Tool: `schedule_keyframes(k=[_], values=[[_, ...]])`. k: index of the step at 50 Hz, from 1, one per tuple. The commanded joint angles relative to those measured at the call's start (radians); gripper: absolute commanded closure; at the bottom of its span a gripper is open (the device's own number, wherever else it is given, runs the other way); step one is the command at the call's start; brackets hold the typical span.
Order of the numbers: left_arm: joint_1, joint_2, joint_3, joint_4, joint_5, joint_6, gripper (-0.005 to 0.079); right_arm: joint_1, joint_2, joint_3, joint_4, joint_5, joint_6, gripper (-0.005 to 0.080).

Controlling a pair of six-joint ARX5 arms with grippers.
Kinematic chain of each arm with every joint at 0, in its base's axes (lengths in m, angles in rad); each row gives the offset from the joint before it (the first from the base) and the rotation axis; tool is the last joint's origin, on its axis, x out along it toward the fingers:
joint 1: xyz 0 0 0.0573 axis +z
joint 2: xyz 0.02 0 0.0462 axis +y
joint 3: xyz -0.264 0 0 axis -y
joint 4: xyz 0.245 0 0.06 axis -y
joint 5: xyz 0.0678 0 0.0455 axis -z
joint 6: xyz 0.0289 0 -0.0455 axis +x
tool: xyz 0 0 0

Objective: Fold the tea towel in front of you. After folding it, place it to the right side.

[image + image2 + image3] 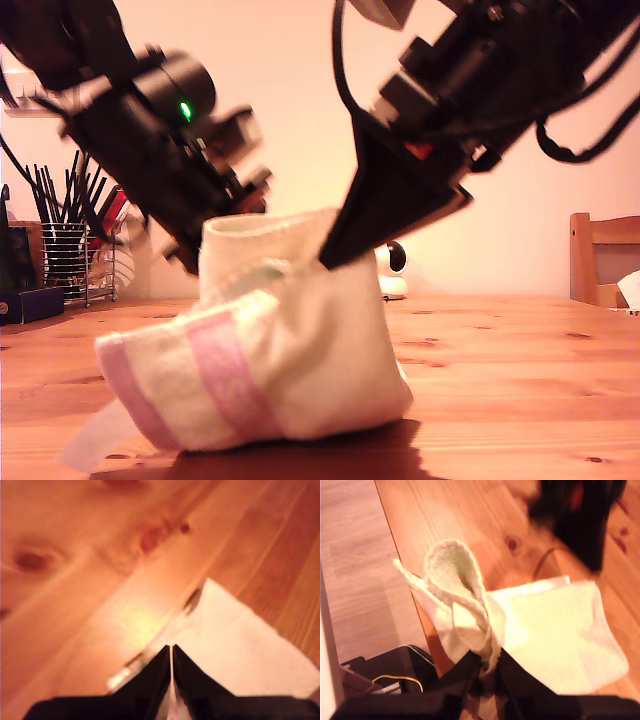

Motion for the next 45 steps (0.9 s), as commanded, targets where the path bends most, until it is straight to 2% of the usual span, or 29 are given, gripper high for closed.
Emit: schedule_keyframes(k=[1, 11, 24, 45], values=[[-0.003, 0.046, -0.014, 0.022, 0.021, 0.007, 0.0766, -0.002, -0.003, 0.015, -0.002, -0.006, 0.004, 0.0765], [-0.003, 0.124, -0.014, 0.024, 0.025, 0.006, 0.0766, -0.004, -0.003, 0.015, -0.002, -0.006, 0.004, 0.0765], [-0.020, 0.172, -0.014, -0.080, 0.067, 0.008, 0.0766, -0.027, -0.003, 0.016, 0.025, -0.002, 0.005, 0.0765], [-0.066, 0.164, -0.014, -0.250, 0.073, 0.045, 0.0766, -0.130, -0.002, 0.047, 0.003, -0.002, 0.004, 0.0765]])
